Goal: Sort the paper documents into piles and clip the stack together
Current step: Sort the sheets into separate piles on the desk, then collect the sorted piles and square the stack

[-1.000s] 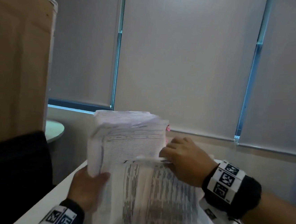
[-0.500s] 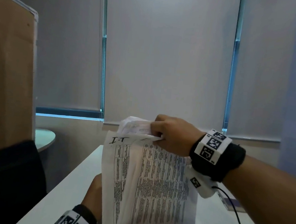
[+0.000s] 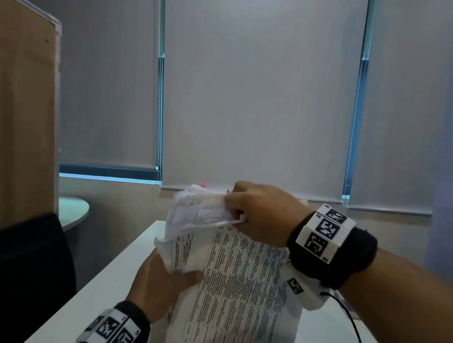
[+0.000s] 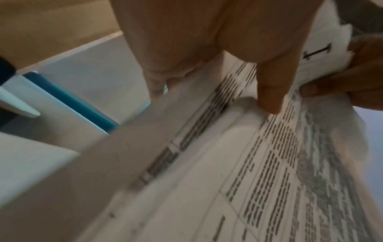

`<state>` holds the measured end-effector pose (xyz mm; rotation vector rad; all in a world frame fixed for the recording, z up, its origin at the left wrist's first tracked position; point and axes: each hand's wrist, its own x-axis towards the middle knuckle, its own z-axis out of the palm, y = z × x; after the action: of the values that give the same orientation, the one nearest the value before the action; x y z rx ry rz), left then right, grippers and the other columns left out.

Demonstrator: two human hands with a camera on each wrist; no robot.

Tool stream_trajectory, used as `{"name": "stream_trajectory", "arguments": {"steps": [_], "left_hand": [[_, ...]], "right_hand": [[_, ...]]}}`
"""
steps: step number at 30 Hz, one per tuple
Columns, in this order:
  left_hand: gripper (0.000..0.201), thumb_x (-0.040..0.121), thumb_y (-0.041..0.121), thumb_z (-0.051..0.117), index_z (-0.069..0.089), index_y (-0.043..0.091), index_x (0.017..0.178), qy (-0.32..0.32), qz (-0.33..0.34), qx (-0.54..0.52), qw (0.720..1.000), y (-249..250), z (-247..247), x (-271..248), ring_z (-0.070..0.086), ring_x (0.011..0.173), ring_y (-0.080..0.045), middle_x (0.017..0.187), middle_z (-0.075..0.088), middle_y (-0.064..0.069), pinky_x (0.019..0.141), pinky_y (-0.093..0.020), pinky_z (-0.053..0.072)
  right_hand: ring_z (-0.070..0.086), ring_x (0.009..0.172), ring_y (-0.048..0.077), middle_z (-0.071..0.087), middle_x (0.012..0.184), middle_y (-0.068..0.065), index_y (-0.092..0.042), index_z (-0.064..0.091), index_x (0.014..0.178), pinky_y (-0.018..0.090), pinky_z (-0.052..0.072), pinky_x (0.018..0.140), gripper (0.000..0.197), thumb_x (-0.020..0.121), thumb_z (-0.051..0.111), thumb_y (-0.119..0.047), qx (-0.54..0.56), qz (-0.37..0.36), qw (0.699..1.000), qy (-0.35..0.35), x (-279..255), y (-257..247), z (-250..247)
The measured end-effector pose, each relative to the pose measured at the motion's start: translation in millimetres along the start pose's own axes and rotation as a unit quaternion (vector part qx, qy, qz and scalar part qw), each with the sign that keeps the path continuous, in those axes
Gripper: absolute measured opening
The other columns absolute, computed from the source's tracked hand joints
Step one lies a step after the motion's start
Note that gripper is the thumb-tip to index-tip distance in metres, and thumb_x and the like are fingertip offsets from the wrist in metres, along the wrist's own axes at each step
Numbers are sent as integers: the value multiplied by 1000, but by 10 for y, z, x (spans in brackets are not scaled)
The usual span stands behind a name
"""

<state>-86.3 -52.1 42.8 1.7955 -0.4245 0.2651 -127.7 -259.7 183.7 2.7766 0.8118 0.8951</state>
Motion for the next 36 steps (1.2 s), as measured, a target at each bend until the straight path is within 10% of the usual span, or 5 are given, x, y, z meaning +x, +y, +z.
{"name": "stream_trajectory", "arguments": {"steps": [9, 16, 25, 32, 36], "left_hand": [[9, 81, 0, 79, 76, 8, 83, 131, -70, -137, 979, -68, 133, 58, 76, 70, -26, 73, 79, -4, 65, -33, 57], [22, 89, -8, 62, 72, 11, 97, 147, -92, -212, 962, -206, 73, 59, 71, 90, -28, 90, 78, -7, 84, -38, 52], [47, 89, -12, 59, 63, 31, 108, 130, 13, -163, 978, -123, 149, 227, 66, 97, -15, 103, 71, 8, 87, -37, 49], [38, 85, -17, 63, 72, 19, 84, 82, -90, -124, 985, -434, 217, 138, 68, 86, -24, 66, 75, 11, 75, -36, 52], [48, 93, 27, 42, 81, 3, 79, 61, -137, -46, 988, -448, 214, 145, 62, 94, -26, 58, 73, 8, 82, -13, 46]], "right_hand": [[49, 120, 22, 53, 130, 5, -15, 48, 128, 39, 39, 104, 61, 76, 73, -33, 92, 198, 936, 277, -171, 194, 422], [67, 105, 22, 69, 118, 8, -13, 56, 122, 47, 50, 99, 48, 78, 71, -27, 599, 408, 679, 120, -592, 218, 1234], [71, 87, 19, 73, 96, 1, -20, 58, 104, 41, 60, 76, 29, 81, 72, -11, 561, 361, 694, 269, -422, 83, 1102], [70, 81, 22, 75, 85, 7, -9, 72, 89, 39, 58, 76, 25, 67, 77, -20, 602, 296, 727, 147, -667, 142, 1313], [68, 76, 13, 70, 77, -11, -16, 77, 87, 29, 56, 81, 9, 79, 75, -18, 599, 316, 706, 207, -647, 177, 1327]]}}
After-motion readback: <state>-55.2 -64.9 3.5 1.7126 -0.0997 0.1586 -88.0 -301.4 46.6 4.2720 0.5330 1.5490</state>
